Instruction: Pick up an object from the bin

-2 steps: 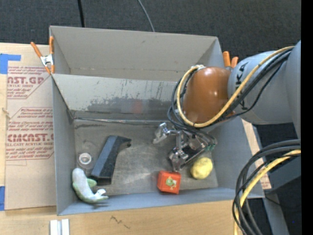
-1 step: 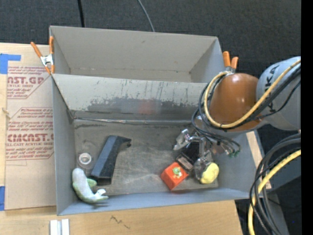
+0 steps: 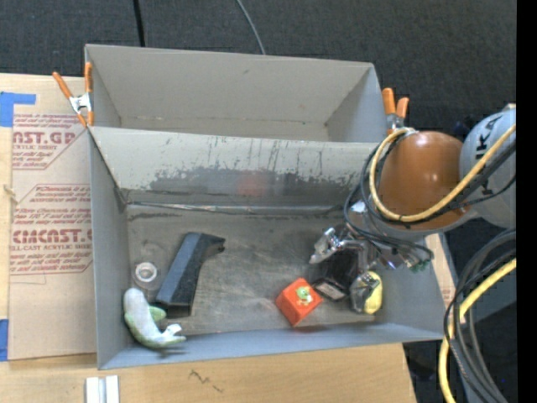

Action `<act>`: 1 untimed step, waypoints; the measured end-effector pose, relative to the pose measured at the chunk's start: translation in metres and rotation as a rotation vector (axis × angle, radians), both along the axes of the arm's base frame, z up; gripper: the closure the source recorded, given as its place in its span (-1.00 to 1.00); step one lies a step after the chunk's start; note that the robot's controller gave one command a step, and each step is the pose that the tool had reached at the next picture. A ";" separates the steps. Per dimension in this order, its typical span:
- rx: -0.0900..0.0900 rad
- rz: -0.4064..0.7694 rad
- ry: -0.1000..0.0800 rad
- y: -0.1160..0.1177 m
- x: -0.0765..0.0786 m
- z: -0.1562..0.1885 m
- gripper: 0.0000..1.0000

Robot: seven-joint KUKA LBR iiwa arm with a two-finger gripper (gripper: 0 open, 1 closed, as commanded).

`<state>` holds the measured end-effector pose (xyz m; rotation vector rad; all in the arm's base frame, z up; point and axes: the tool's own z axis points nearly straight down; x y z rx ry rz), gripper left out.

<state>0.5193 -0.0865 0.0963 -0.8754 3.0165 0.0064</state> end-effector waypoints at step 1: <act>0.005 0.516 0.000 -0.006 0.012 -0.017 1.00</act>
Offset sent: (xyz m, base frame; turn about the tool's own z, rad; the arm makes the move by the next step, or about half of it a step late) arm 0.0000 0.0000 0.0000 0.0000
